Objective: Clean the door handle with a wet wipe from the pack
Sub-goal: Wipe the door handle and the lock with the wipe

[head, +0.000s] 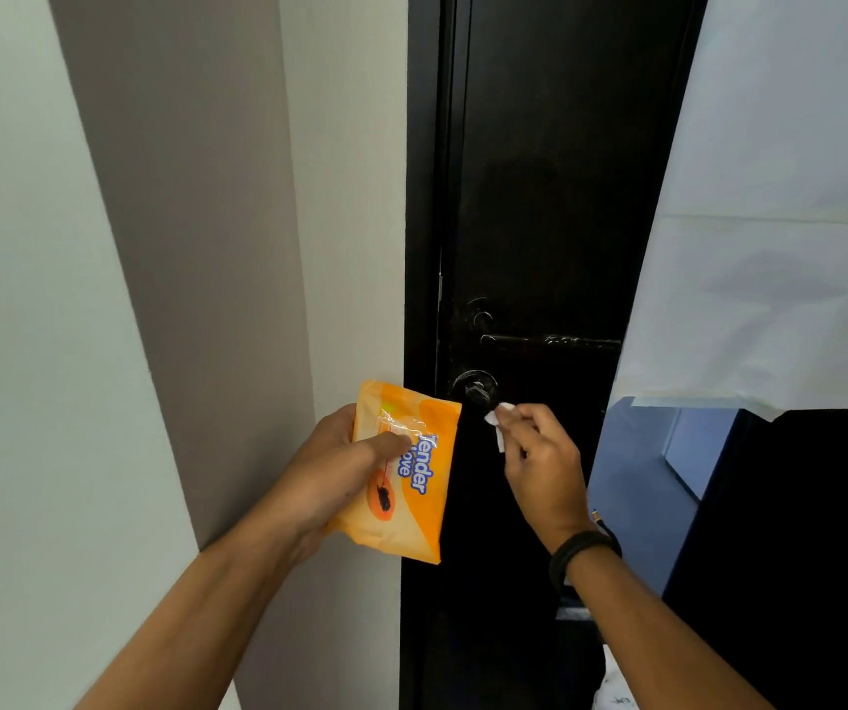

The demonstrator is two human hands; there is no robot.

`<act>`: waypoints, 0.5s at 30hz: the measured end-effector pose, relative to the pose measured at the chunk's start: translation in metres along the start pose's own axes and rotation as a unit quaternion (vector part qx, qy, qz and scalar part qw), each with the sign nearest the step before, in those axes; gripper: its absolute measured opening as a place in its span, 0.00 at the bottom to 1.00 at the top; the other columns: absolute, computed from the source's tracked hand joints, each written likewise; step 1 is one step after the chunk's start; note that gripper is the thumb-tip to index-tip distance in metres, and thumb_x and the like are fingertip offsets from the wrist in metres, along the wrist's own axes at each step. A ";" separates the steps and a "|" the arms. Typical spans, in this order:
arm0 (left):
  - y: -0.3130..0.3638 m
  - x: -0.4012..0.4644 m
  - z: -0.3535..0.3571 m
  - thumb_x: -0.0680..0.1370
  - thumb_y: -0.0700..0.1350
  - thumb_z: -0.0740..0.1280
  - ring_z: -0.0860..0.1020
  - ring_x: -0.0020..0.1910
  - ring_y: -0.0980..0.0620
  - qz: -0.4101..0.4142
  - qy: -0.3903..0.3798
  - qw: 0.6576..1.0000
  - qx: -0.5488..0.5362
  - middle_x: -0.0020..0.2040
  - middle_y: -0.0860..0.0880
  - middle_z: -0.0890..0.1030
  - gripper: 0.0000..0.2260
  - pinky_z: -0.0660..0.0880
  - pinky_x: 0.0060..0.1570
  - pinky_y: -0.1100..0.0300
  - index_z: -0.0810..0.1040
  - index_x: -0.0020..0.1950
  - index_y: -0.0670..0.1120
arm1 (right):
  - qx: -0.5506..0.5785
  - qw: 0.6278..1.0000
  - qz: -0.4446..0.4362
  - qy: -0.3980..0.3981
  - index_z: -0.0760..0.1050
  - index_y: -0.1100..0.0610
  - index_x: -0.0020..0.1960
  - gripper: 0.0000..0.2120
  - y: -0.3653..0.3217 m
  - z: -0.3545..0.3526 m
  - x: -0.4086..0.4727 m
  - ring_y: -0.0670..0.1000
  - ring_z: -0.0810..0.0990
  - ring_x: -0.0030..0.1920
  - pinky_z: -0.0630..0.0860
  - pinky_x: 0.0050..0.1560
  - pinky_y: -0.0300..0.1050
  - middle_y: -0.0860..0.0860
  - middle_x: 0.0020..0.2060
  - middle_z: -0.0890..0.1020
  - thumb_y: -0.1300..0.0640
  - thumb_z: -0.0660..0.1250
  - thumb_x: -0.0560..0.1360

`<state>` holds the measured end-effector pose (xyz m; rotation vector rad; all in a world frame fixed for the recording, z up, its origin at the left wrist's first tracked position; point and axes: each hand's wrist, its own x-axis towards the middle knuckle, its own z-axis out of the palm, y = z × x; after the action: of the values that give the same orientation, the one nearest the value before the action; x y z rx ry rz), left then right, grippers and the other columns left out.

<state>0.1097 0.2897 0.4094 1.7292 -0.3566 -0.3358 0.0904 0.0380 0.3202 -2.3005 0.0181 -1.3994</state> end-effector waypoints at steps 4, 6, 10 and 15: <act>0.000 -0.002 -0.001 0.80 0.47 0.71 0.89 0.49 0.44 -0.002 0.002 1.000 0.007 0.51 0.49 0.90 0.10 0.84 0.57 0.39 0.81 0.61 0.51 | 0.013 1.000 0.016 0.016 0.83 0.62 0.58 0.09 -0.007 0.001 -0.001 0.47 0.82 0.51 0.83 0.52 0.43 0.51 0.53 0.82 0.66 0.70 0.79; 0.000 -0.002 -0.002 0.80 0.47 0.71 0.89 0.50 0.44 -0.002 -0.002 1.000 0.008 0.51 0.49 0.90 0.10 0.84 0.58 0.38 0.81 0.62 0.51 | 0.017 0.997 0.039 0.061 0.83 0.62 0.56 0.07 -0.011 -0.001 0.011 0.49 0.81 0.51 0.83 0.50 0.42 0.52 0.53 0.81 0.65 0.69 0.79; 0.001 -0.001 -0.002 0.80 0.47 0.71 0.89 0.50 0.44 0.000 -0.005 1.000 0.006 0.52 0.49 0.90 0.11 0.84 0.58 0.39 0.81 0.63 0.50 | -0.004 1.000 -0.011 0.027 0.83 0.62 0.54 0.06 -0.011 0.005 0.007 0.47 0.81 0.52 0.81 0.54 0.39 0.52 0.52 0.81 0.65 0.70 0.79; 0.000 -0.001 -0.002 0.80 0.47 0.71 0.88 0.51 0.44 -0.005 -0.001 1.000 0.002 0.52 0.48 0.90 0.11 0.84 0.58 0.38 0.81 0.62 0.50 | -0.034 0.998 0.030 -0.038 0.82 0.60 0.54 0.05 0.025 -0.012 -0.035 0.51 0.82 0.50 0.78 0.51 0.39 0.50 0.53 0.80 0.63 0.68 0.80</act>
<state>0.1096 0.2916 0.4098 1.7354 -0.3507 -0.3443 0.0691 0.0197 0.2862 -2.3859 0.1133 -1.2998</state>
